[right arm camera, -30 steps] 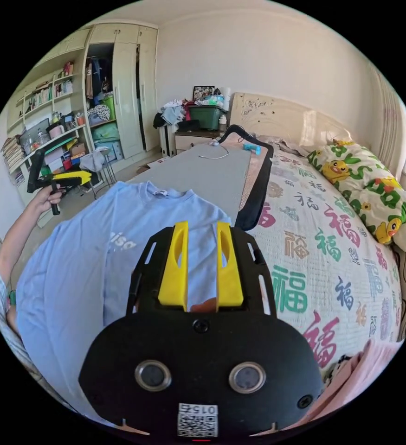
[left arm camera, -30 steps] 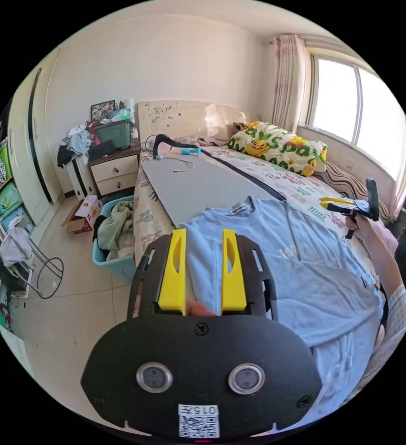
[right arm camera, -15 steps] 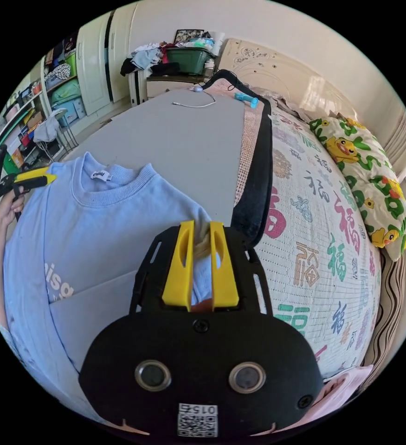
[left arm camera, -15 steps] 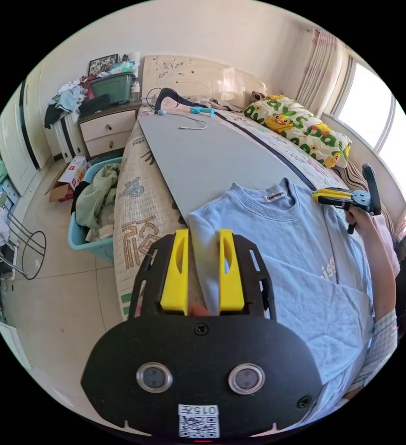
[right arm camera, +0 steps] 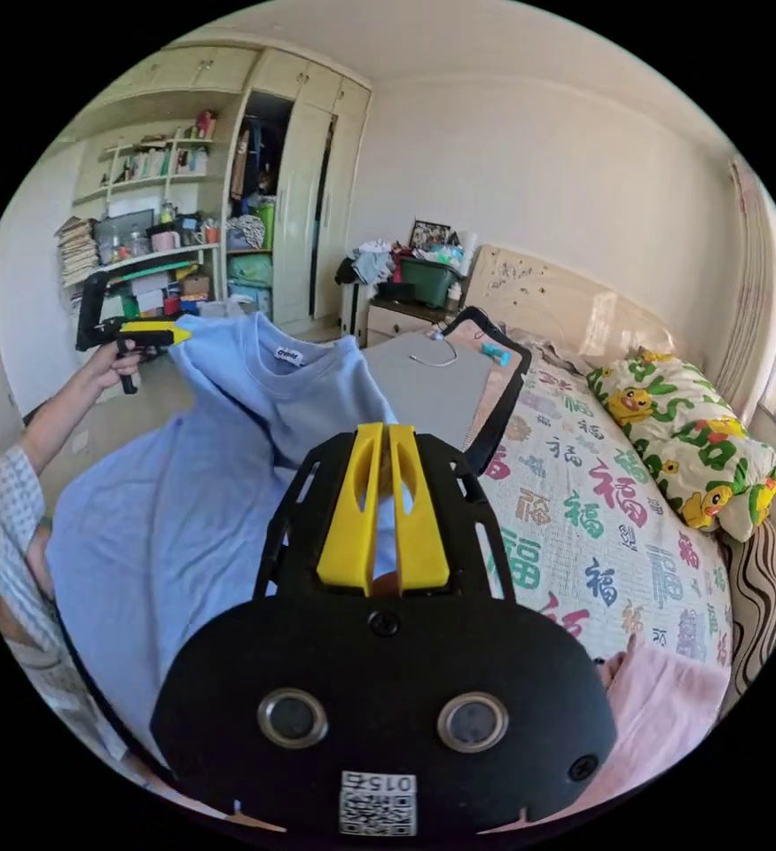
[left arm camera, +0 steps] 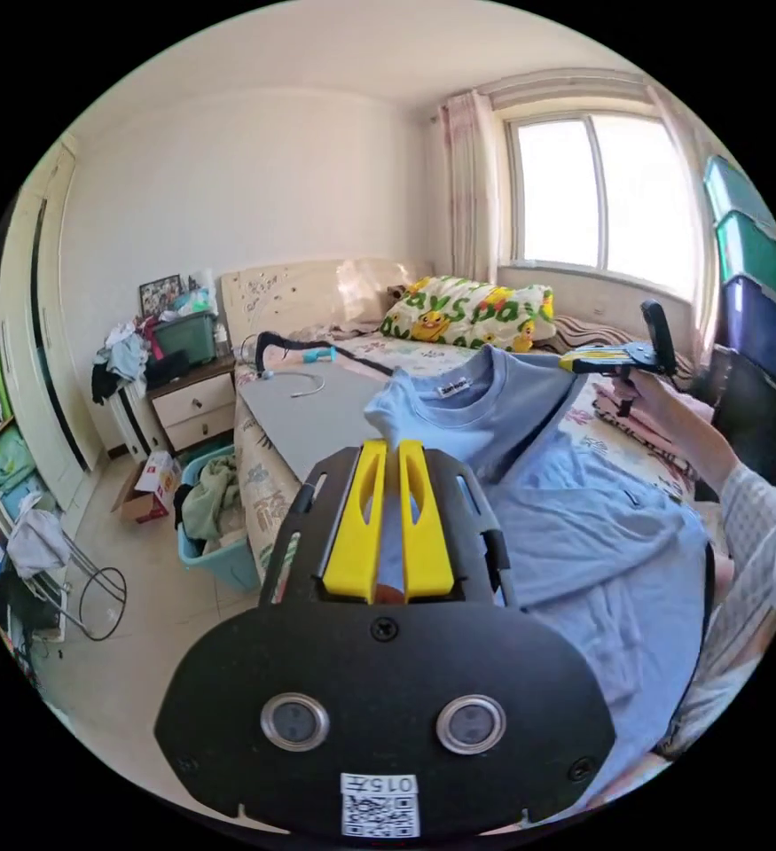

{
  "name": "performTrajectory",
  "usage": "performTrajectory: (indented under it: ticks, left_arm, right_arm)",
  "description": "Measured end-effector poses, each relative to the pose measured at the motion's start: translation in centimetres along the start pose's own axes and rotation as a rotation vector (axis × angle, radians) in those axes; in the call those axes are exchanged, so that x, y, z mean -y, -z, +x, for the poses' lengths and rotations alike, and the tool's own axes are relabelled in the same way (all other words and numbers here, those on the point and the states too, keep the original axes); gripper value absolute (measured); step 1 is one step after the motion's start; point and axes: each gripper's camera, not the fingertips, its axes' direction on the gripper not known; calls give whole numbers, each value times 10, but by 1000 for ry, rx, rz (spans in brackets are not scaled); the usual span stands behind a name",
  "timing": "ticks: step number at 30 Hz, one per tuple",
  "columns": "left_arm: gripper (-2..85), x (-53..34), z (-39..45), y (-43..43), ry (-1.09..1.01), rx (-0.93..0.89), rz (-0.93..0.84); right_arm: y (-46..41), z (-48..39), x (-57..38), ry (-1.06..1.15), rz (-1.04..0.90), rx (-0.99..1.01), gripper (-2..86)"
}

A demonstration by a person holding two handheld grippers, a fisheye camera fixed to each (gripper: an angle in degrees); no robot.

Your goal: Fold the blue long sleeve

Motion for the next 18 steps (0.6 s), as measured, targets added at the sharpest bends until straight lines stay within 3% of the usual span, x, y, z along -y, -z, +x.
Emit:
performTrajectory:
  ticks: [4, 6, 9, 13, 18]
  left_arm:
    - [11, -98, 74, 85, -110, -202, 7]
    - [12, -157, 119, 95, -203, -291, -91]
    - [12, -198, 143, 90, -178, -252, -174]
    - [14, -205, 135, 125, -127, -269, -138]
    - [20, -193, 138, 183, -131, -145, -68]
  right_arm:
    - [105, -50, -123, 22, -2, 214, -6]
    - [122, -69, -174, 18, -45, 261, -6]
    - [115, -84, -225, -39, -180, 258, -3]
    - [139, -78, -243, -143, -132, 247, 23]
    - [176, -81, -232, -152, -40, 86, 41]
